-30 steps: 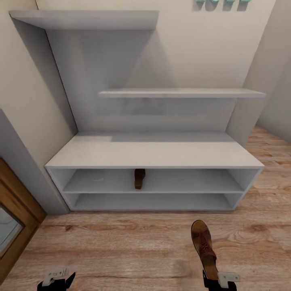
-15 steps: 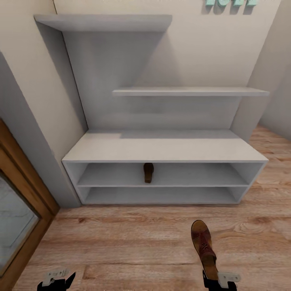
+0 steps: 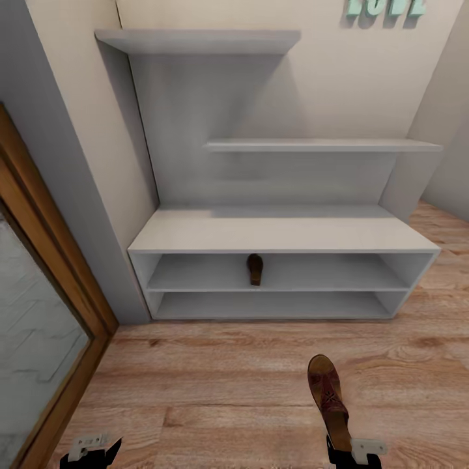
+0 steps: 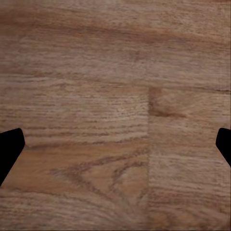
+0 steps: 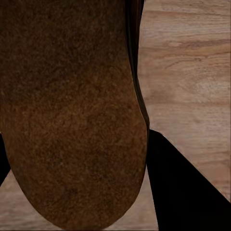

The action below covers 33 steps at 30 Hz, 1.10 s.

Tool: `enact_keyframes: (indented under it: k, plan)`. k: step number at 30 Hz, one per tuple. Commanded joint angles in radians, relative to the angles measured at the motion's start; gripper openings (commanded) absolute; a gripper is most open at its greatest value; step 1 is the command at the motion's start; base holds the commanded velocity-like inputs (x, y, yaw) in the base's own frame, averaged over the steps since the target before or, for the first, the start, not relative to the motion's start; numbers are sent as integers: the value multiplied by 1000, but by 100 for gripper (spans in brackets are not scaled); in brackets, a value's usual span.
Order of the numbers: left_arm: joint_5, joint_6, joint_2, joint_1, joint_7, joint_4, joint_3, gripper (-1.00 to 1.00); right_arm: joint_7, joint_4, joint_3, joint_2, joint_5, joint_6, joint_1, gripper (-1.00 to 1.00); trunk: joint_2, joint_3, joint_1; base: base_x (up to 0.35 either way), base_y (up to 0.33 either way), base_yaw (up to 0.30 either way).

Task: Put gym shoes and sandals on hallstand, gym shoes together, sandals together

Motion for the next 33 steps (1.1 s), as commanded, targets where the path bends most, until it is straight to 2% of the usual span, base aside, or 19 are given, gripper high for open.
enact_keyframes:
  k: [1, 23, 24, 27, 28, 31, 32, 33]
  plan:
    - [-11, -5, -1, -1, -5, 1, 9, 100, -5, 1, -4, 0, 8, -3, -1, -100, 0, -1, -1, -219, 255, 0]
    - [-10, -8, 1, -1, -8, 1, 9, 100, -7, -9, 3, 8, 10, 14, -2, -100, 0, -1, -1, -25, 29, 0]
    - [-10, -8, 1, -1, -8, 1, 10, 100, -7, -13, 4, 13, 10, 20, -2, -100, 0, -1, -1, 0, 0, 0]
    - [-10, -9, 1, -1, -9, 1, 9, 100, -9, -54, 5, 50, 10, 73, -5, -100, 0, -1, -1, 0, 0, 0]
    - [-10, -9, 1, -1, -9, 1, 10, 100, -10, -89, 6, 74, 11, 123, -6, -100, 0, -1, -1, 0, 0, 0]
    - [-10, -9, 1, -1, -9, 1, 9, 100, -11, -158, 6, 109, 10, 225, -7, -100, 0, -1, -1, 0, 0, 0]
    - [-10, -9, 1, -1, -9, 1, 9, 100, -12, -212, 7, 131, 10, 306, -8, -100, 0, -1, -1, 0, 0, 0]
    - [-10, -10, 1, -1, -9, 1, 9, 100, -12, -242, 7, 143, 9, 350, -9, -100, 0, -1, -1, 0, 0, 0]
